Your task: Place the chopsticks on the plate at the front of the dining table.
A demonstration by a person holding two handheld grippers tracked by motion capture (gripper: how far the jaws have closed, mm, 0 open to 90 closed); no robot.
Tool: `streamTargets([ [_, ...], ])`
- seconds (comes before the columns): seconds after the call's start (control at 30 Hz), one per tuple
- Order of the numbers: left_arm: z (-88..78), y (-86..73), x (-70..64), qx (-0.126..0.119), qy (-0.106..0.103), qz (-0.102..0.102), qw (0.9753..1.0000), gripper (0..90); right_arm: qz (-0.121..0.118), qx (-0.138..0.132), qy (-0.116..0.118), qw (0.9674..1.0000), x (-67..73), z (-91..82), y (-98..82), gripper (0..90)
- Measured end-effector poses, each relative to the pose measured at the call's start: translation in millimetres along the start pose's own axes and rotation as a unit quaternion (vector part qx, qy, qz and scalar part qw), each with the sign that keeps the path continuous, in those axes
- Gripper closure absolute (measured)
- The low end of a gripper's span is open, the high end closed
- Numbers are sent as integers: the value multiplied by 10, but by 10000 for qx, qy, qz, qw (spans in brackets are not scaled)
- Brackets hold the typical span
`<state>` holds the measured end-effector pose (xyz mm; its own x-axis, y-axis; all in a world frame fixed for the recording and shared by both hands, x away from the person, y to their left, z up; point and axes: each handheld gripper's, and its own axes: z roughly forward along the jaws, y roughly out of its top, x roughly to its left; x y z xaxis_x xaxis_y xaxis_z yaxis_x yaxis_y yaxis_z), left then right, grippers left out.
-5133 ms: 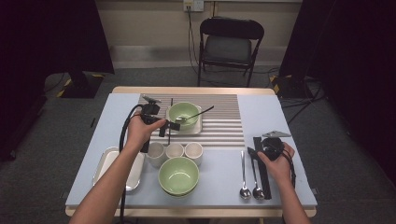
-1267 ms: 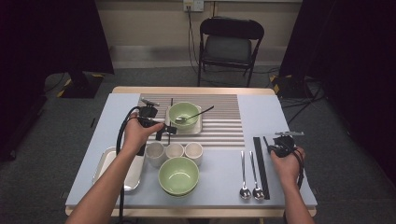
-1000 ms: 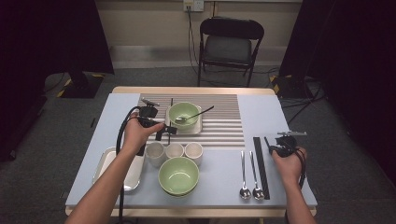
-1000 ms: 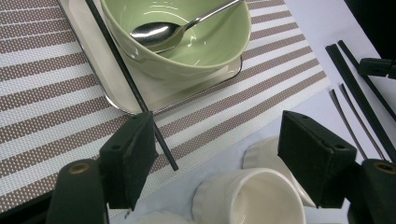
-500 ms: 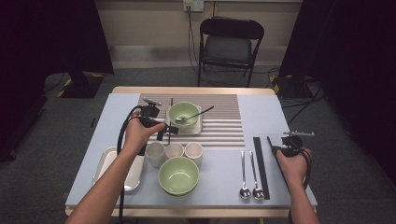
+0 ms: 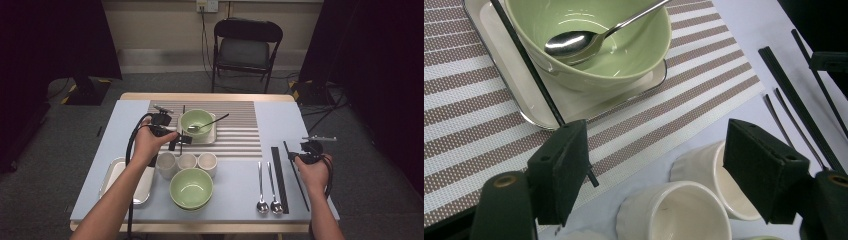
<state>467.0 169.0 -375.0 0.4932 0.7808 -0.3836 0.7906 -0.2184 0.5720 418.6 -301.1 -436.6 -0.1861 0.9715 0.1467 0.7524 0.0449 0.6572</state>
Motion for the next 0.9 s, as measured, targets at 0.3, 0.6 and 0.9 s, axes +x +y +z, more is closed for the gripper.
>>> streamTargets([
  [0.3,-5,-3,-37,-28,-106,22,9999,257,29,48,118,9999,82,-38,123,864],
  [0.6,-41,-4,-78,-62,-131,59,9999,253,6,-79,126,9999,94,-122,199,863],
  [0.9,-44,-9,-150,-44,-153,159,9997,251,-39,-147,190,9997,177,-168,287,864],
])
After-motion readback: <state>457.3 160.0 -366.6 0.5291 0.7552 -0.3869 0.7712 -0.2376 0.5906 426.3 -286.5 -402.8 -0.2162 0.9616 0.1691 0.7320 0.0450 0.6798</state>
